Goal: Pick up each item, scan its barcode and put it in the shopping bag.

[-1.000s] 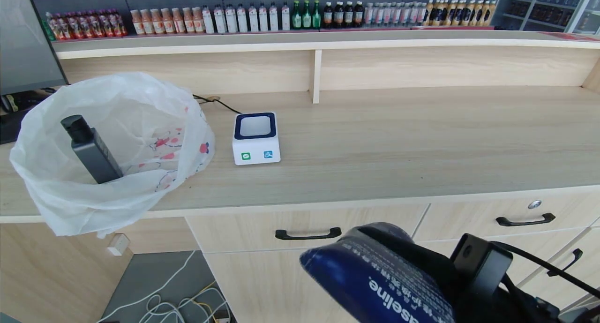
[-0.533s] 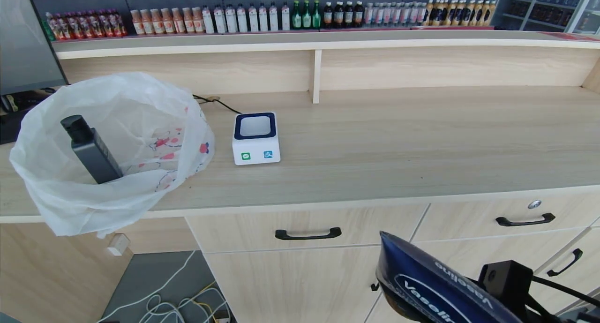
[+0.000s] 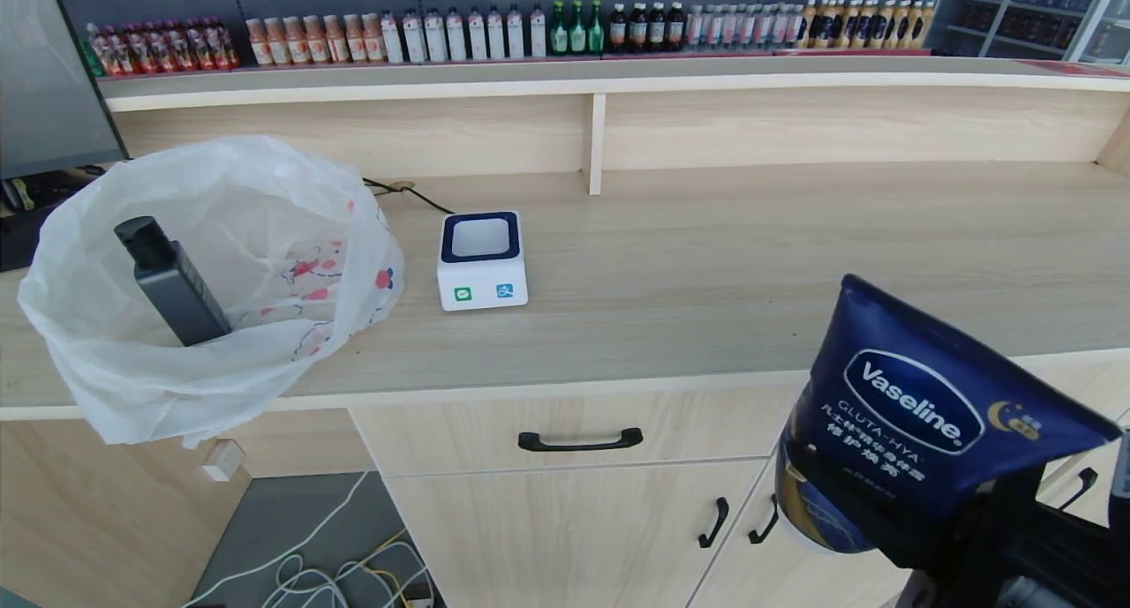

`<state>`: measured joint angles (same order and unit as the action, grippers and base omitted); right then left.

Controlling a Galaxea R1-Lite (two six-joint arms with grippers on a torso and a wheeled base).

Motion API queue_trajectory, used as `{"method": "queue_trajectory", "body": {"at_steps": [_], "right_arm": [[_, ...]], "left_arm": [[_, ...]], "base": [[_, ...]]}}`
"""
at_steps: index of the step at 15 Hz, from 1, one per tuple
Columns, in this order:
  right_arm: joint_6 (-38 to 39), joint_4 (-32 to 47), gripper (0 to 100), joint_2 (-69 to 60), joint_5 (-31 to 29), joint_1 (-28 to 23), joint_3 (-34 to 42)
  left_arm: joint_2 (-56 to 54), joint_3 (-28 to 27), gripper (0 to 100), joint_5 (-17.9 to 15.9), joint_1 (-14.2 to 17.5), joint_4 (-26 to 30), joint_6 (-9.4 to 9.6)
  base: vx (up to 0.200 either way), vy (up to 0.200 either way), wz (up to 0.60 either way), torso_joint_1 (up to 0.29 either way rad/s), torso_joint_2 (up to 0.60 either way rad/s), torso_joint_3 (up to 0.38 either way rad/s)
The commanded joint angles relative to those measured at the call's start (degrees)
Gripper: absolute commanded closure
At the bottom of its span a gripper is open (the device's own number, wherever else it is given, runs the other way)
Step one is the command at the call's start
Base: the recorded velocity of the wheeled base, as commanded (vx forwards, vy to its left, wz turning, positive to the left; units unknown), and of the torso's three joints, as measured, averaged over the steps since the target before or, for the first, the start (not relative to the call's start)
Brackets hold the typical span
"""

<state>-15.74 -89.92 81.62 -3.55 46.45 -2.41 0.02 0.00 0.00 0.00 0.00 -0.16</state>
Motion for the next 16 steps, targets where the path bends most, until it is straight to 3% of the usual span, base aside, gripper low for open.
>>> {"method": "queue_trajectory", "body": {"at_steps": [1,4,6,9,14,16], "right_arm": [[4.75,-0.08,100,-0.23,-1.37,-1.97,-1.28],[7.83,-0.08,100,3.02,-1.55,-2.24,-7.52],[9.41,-0.08,100,3.2,-6.12,-7.25,-14.02],[9.59,-0.08,100,0.65,-11.31,-8.39,-14.11],[9.59,-0.08,100,1.09,-11.22,-9.09,-13.49],[9.59,0.09,100,2.41,-9.9,-12.08,-14.02]], "left_arm": [[-0.02,0.0,0,0.0,-0.09,0.0,-0.02],[-0.02,0.0,0,0.0,0.0,0.0,-0.02],[-0.02,0.0,0,0.0,0.0,0.0,-0.02],[-0.02,0.0,0,0.0,0.0,0.0,-0.02],[-0.02,0.0,0,0.0,-0.09,0.0,-0.02],[-0.02,0.0,0,0.0,0.0,0.0,-0.02]], "base": [[0.0,0.0,0.0,0.0,0.0,0.0],[0.0,0.0,0.0,0.0,0.0,0.0],[0.0,0.0,0.0,0.0,0.0,0.0],[0.0,0.0,0.0,0.0,0.0,0.0],[0.0,0.0,0.0,0.0,0.0,0.0],[0.0,0.0,0.0,0.0,0.0,0.0]]}}
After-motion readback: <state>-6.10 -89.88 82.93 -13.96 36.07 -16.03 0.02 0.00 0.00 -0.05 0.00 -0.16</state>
